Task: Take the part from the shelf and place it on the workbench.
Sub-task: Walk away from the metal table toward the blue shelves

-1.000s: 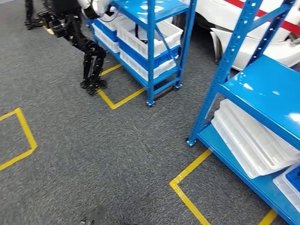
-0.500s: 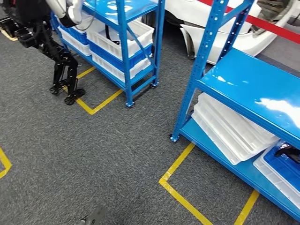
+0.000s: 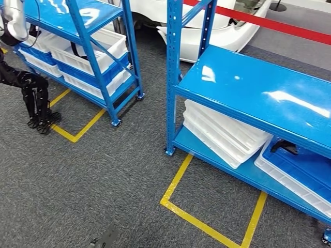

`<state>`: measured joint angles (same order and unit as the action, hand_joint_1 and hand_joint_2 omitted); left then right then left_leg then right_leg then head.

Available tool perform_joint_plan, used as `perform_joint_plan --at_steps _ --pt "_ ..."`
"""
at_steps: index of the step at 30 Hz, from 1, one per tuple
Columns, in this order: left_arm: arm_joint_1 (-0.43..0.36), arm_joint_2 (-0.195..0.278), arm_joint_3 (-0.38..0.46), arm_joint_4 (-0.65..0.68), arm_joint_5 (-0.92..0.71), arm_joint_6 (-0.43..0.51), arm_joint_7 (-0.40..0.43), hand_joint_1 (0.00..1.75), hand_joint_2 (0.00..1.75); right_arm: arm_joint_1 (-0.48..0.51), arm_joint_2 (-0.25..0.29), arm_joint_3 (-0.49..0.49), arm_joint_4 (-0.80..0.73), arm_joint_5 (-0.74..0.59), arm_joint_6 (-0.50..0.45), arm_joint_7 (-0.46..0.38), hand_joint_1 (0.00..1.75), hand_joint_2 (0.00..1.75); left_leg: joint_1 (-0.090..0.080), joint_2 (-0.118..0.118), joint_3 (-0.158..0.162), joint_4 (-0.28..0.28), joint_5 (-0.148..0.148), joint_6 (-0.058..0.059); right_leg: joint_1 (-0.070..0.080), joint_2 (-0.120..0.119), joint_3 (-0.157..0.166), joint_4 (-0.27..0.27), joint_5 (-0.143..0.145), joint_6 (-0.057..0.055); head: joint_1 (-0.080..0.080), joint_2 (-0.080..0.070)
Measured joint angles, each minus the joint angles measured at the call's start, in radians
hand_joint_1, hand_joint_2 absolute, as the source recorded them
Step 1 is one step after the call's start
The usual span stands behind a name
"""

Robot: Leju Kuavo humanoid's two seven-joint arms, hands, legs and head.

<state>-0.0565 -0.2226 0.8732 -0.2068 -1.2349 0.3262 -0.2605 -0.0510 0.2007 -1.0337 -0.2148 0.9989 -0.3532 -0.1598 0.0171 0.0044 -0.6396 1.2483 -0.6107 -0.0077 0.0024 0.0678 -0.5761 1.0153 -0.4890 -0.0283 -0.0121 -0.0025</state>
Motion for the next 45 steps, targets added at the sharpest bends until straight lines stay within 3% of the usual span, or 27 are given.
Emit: perform_joint_plan --at_steps 2,4,5,6,7,9,10,12,13,14,15,17,18,20,22,24,25,27,28,29,30,32,33,35,38,42,45 --pt "0.000 0.000 0.000 0.000 -0.003 0.000 0.001 0.00 0.00 0.000 0.001 0.000 0.000 -0.001 0.001 0.000 0.00 0.00 0.002 -0.044 0.043 -0.133 0.081 0.011 0.001 0.029 0.005 0.002 -0.005 0.005 0.001 0.000" --pt "0.001 0.001 -0.001 0.000 -0.008 0.000 0.002 0.00 0.00 -0.001 0.002 0.000 0.001 -0.001 0.003 -0.001 0.00 0.00 0.004 -0.086 0.071 -0.209 0.106 0.015 -0.001 0.054 0.002 0.004 -0.007 0.015 0.002 0.000" --pt "0.000 0.001 -0.002 0.000 -0.010 0.000 0.002 0.00 0.00 0.001 0.003 0.000 0.001 -0.001 0.005 -0.001 0.00 0.00 0.003 -0.088 0.076 -0.217 0.102 0.016 -0.003 0.065 -0.001 0.004 -0.007 0.022 0.002 0.000" --pt "-0.001 0.001 -0.003 0.000 -0.012 0.001 0.002 0.00 0.00 0.003 0.002 0.000 0.001 -0.001 0.005 -0.001 0.00 0.00 0.002 -0.081 0.079 -0.222 0.101 0.017 -0.006 0.075 -0.003 0.002 -0.006 0.028 0.002 0.000" --pt "-0.004 0.000 -0.003 0.000 -0.012 0.001 0.002 0.00 0.00 0.006 0.002 0.000 0.001 0.000 0.006 -0.001 0.00 0.00 0.003 -0.071 0.081 -0.225 0.102 0.021 -0.006 0.067 -0.004 0.004 -0.009 0.035 0.002 0.000" --pt "-0.006 -0.001 -0.004 0.000 -0.012 0.002 0.001 0.00 0.00 0.006 0.001 0.000 0.001 0.002 0.007 -0.002 0.00 0.00 0.008 -0.047 0.089 -0.232 0.102 0.030 -0.003 0.012 -0.026 0.049 -0.038 0.046 0.006 0.000" --pt "-0.005 -0.002 -0.004 0.000 -0.011 0.002 0.000 0.00 0.00 0.003 0.001 0.000 0.001 0.006 0.007 -0.002 0.00 0.00 0.008 -0.032 0.092 -0.234 0.101 0.033 -0.004 -0.023 -0.052 0.101 -0.066 0.052 0.008 0.000" --pt "-0.001 -0.002 -0.003 0.000 -0.001 0.002 -0.002 0.00 0.00 -0.003 0.001 0.000 0.001 0.016 0.008 -0.003 0.00 0.00 0.008 0.000 0.097 -0.234 0.094 0.037 -0.011 -0.052 -0.122 0.231 -0.117 0.064 0.010 0.000" --pt "0.000 -0.001 -0.002 0.000 0.005 0.002 -0.002 0.00 0.00 -0.004 0.001 0.000 0.001 0.022 0.008 -0.003 0.00 0.00 0.008 0.015 0.100 -0.234 0.090 0.036 -0.015 -0.057 -0.145 0.272 -0.122 0.069 0.010 0.000" --pt "0.000 -0.001 -0.001 0.000 0.011 0.002 -0.003 0.00 0.00 -0.004 0.001 0.000 0.001 0.027 0.008 -0.003 0.00 0.00 0.009 0.027 0.105 -0.234 0.086 0.034 -0.018 -0.061 -0.148 0.273 -0.108 0.072 0.010 0.000" --pt "-0.001 0.000 0.000 0.000 0.015 0.001 -0.003 0.00 0.00 -0.004 0.001 0.000 0.001 0.031 0.007 -0.003 0.00 0.00 0.009 0.038 0.110 -0.234 0.081 0.031 -0.020 -0.067 -0.129 0.233 -0.076 0.074 0.010 0.000" --pt "-0.003 0.000 0.002 0.000 0.020 -0.001 -0.003 0.00 0.00 -0.006 0.001 0.001 0.001 0.034 0.007 -0.002 0.00 0.00 0.009 0.058 0.125 -0.234 0.069 0.021 -0.016 -0.103 -0.061 0.096 -0.010 0.072 0.010 0.000" --pt "-0.003 0.000 0.003 0.000 0.021 -0.001 -0.003 0.00 0.00 -0.009 0.001 0.001 0.001 0.035 0.007 -0.001 0.00 0.00 0.007 0.066 0.131 -0.234 0.064 0.015 -0.011 -0.122 -0.036 0.046 0.006 0.065 0.010 0.000" --pt "-0.004 0.001 0.004 0.000 0.021 -0.001 -0.003 0.00 0.00 -0.015 0.001 0.002 0.001 0.037 0.007 0.005 0.00 0.00 0.002 0.083 0.139 -0.237 0.056 0.004 -0.001 -0.140 -0.024 0.016 0.002 0.050 0.009 0.000" --pt "-0.007 0.001 0.004 0.000 0.021 -0.001 -0.004 0.00 0.00 -0.014 0.002 0.002 0.002 0.039 0.007 0.015 0.00 0.00 0.002 0.091 0.149 -0.241 0.050 -0.006 -0.002 -0.122 -0.024 0.012 0.001 0.036 0.008 0.000" --pt "-0.009 0.002 0.004 0.000 0.021 0.000 -0.005 0.00 0.00 -0.014 0.002 0.002 0.002 0.043 0.008 0.027 0.00 0.00 0.005 0.061 0.139 -0.208 0.022 -0.012 -0.006 -0.107 -0.017 0.004 0.002 0.021 0.007 0.000" --pt "-0.008 0.003 0.005 0.000 0.020 0.000 -0.005 0.00 0.00 -0.015 0.003 0.003 0.002 0.046 0.009 0.032 0.00 0.00 0.006 0.038 0.116 -0.158 -0.006 -0.013 -0.009 -0.100 -0.014 0.002 0.001 0.014 0.005 0.000" --pt "-0.004 0.004 0.005 0.000 0.020 0.000 -0.004 0.00 0.87 -0.017 0.005 0.005 0.002 0.050 0.014 0.044 0.00 0.00 0.005 0.013 0.042 -0.019 -0.061 -0.013 -0.007 -0.084 -0.011 0.001 -0.002 0.006 0.003 0.000" --pt "-0.001 0.004 0.006 0.000 0.019 0.000 -0.003 0.00 1.31 -0.017 0.005 0.005 0.002 0.051 0.018 0.052 0.00 0.00 0.004 0.009 0.010 0.032 -0.071 -0.013 -0.006 -0.075 -0.008 0.001 -0.005 0.004 0.003 0.000" --pt "0.000 0.005 0.006 0.000 0.018 0.000 -0.002 0.00 1.75 -0.017 0.005 0.006 0.003 0.052 0.022 0.063 0.00 0.00 0.003 0.008 -0.006 0.046 -0.058 -0.011 -0.005 -0.066 -0.003 0.001 -0.007 0.003 0.002 0.000" --pt "0.001 0.005 0.006 0.000 0.017 0.000 -0.002 0.00 1.75 -0.016 0.005 0.006 0.003 0.052 0.026 0.076 0.00 0.00 0.003 0.007 -0.004 0.018 -0.024 -0.008 -0.005 -0.058 0.003 0.002 -0.011 0.004 0.002 0.000" --pt "0.001 0.006 0.006 0.000 0.011 -0.001 -0.002 0.00 1.75 -0.016 0.007 0.006 0.004 0.055 0.033 0.102 0.00 0.00 0.002 0.005 0.038 -0.105 0.062 0.000 -0.003 -0.047 0.017 0.002 -0.020 0.009 0.003 0.000" --pt "-0.001 0.006 0.006 0.000 0.008 -0.002 -0.002 0.00 1.75 -0.016 0.008 0.006 0.005 0.058 0.036 0.113 0.00 0.00 0.001 0.003 0.060 -0.162 0.087 0.004 -0.002 -0.043 0.022 0.004 -0.024 0.013 0.003 0.000" --pt "-0.003 0.006 0.005 0.000 0.005 -0.003 -0.004 0.00 1.75 -0.017 0.009 0.006 0.005 0.063 0.042 0.127 0.00 0.00 0.000 0.000 0.081 -0.214 0.097 0.006 0.002 -0.040 0.024 0.007 -0.030 0.017 0.004 0.000" --pt "-0.003 0.007 0.005 0.000 0.001 -0.006 -0.011 0.00 1.75 -0.016 0.009 0.007 0.005 0.070 0.047 0.140 0.00 0.00 -0.002 -0.002 0.082 -0.221 0.097 0.007 0.002 -0.040 0.025 0.003 -0.030 0.014 0.005 0.000" --pt "-0.005 0.007 0.003 0.000 -0.010 -0.012 -0.023 0.00 1.75 -0.016 0.010 0.012 0.006 0.084 0.054 0.152 0.00 1.75 -0.004 -0.003 0.083 -0.221 0.094 0.012 0.001 -0.041 0.030 -0.004 -0.029 0.017 0.004 0.000" --pt "-0.005 0.007 0.003 0.000 -0.012 -0.015 -0.027 0.00 1.75 -0.016 0.009 0.016 0.006 0.086 0.062 0.157 0.00 1.75 -0.006 -0.003 0.083 -0.220 0.092 0.014 -0.001 -0.042 0.030 -0.005 -0.030 0.022 0.004 0.000"
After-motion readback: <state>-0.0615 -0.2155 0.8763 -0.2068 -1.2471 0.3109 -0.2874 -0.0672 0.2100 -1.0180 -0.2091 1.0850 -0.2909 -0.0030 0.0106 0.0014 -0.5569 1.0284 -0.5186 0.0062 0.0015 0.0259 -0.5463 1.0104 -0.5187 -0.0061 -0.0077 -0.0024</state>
